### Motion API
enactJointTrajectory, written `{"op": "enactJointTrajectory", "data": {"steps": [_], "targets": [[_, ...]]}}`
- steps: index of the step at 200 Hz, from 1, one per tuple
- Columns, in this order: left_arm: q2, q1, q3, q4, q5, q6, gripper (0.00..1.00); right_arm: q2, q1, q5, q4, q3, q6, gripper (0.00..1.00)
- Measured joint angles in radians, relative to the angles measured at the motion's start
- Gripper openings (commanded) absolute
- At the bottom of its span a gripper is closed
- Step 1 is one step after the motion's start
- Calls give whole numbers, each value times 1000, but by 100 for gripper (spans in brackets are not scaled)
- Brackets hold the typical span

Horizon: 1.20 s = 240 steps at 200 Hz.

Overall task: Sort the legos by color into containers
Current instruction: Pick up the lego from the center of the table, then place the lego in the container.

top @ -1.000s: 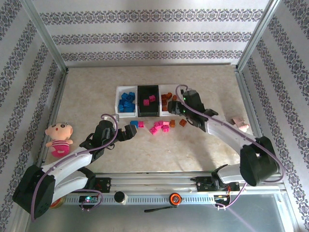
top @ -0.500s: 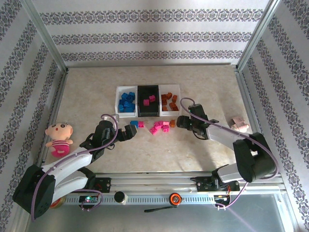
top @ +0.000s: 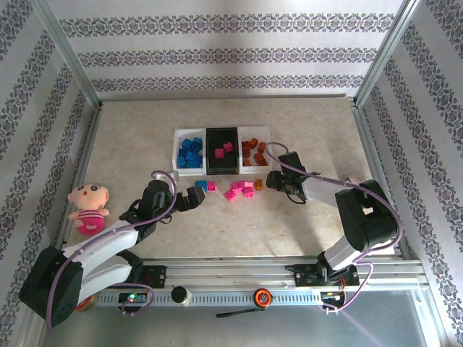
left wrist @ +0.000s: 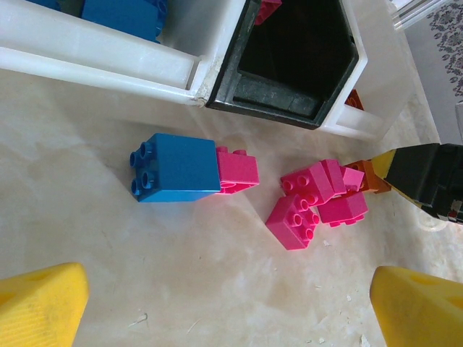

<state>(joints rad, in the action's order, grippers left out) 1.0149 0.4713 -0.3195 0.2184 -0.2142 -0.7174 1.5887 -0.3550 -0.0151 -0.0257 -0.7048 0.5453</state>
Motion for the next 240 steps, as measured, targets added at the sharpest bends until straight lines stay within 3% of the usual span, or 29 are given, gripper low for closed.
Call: {"op": "enactJointTrajectory", "data": {"steps": [40,102,127,175,195,219,240], "targets": [[0,0,0,0,-2,0,100,-43,-2,6,10,31,-3,30],[0,0,0,0,-19,1,100,-313,-108,9,-45,3,-37,29],[8,0,0,16,-28,1,100,-248,-119,11,-43,-122,-61,29],[48,0,-13,24,-52,2,98,23,-121,-43,-56,-339,-104,29],[66,0,-39,17,-59,10,97,114,-120,-61,-79,-407,-107,35],[82,3,-68,5,-66,26,96,184,-118,-63,-103,-466,-116,62],[116,47,-119,-50,-44,65,94,202,-119,-62,-107,-490,-114,68]]}}
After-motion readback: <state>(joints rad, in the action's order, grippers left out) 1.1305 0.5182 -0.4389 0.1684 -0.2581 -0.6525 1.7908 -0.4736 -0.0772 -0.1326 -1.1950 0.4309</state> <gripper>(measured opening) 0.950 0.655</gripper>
